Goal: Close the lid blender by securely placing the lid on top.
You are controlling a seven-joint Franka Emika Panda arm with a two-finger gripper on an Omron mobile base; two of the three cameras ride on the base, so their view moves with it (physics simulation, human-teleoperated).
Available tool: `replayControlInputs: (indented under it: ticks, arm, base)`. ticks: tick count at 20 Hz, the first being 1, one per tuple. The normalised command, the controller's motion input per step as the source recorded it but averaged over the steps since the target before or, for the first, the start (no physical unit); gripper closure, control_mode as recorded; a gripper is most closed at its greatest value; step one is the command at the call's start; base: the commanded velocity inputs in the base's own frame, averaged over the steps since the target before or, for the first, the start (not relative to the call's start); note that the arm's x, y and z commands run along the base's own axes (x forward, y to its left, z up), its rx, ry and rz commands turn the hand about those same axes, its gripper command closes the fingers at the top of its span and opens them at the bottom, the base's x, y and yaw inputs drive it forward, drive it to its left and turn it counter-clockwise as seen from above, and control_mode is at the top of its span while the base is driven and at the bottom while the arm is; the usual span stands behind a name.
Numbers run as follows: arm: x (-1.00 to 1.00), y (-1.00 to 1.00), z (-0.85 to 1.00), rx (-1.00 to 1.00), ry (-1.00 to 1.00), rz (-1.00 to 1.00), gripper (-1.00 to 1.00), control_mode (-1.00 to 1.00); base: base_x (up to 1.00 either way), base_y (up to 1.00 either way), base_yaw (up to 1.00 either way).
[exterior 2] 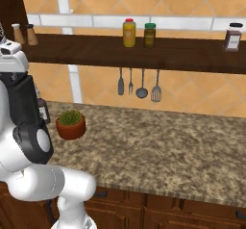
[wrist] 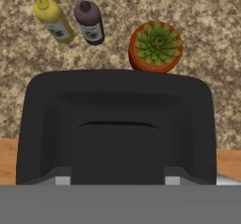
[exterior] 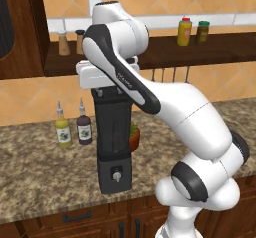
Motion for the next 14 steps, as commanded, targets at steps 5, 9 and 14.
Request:
replayControlInputs:
  ticks: [5,9,14]
  arm:
    - [0.0,-0.07,0.0,0.0,0.0,0.0,1.0,-1.0]
    - [0.0,-0.07,0.0,0.0,0.0,0.0,1.0,-1.0]
    - [0.0,-0.23,-0.05,0.0,0.0,0.0,1.0,-1.0]
  base:
    - [0.0,0.0,0.0]
    - [0.0,0.0,0.0]
    - [0.0,0.0,0.0]
